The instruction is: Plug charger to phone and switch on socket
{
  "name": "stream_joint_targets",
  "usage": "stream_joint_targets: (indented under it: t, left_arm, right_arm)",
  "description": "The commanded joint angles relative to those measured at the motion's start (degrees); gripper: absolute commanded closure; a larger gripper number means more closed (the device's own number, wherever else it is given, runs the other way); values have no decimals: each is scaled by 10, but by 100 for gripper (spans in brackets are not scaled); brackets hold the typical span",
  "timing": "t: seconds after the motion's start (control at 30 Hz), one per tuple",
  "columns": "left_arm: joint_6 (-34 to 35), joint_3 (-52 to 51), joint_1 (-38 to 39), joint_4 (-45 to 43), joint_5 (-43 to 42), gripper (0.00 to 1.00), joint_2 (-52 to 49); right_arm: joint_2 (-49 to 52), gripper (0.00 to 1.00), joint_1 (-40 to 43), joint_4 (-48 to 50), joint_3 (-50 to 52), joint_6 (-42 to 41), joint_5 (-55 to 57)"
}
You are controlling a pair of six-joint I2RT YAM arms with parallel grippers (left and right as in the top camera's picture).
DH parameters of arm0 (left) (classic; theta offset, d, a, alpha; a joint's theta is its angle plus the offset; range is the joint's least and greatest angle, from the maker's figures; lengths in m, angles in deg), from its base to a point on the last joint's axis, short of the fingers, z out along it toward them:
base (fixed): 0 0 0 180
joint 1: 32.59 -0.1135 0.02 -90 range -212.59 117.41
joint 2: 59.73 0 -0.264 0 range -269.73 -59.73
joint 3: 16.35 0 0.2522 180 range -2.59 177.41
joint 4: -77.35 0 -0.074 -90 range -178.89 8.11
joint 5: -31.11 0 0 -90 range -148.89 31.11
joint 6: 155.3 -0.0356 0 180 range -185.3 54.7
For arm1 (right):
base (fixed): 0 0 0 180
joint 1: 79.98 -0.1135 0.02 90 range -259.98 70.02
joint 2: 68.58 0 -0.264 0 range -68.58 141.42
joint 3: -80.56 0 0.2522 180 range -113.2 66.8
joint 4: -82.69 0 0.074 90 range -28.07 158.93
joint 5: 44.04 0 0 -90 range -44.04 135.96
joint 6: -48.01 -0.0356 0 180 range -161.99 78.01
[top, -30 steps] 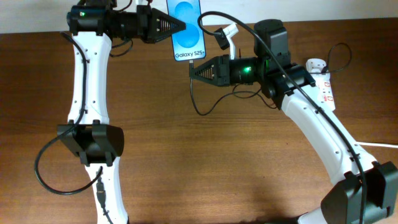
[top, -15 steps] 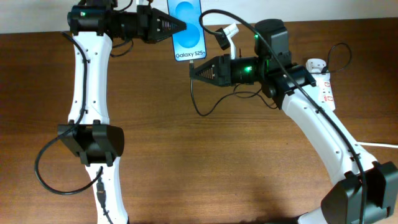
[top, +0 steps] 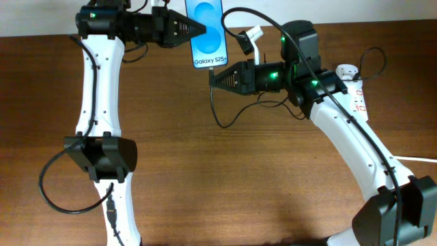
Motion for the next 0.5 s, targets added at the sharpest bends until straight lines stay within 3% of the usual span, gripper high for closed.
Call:
stream_joint_targets:
  t: [0.0,0.33,0.47]
  left_arm:
    - [-13,5,8,1,-23,100,5]
    - [-26,5,9,8,-23,100,5]
    - [-26,5,9,25,-23,100,5]
  right_arm:
    - [3,96,5,7,-9,-1,-7]
    - [4,95,32,32,-9,-2,-31]
    - [4,94,31,41,-9,33,-30]
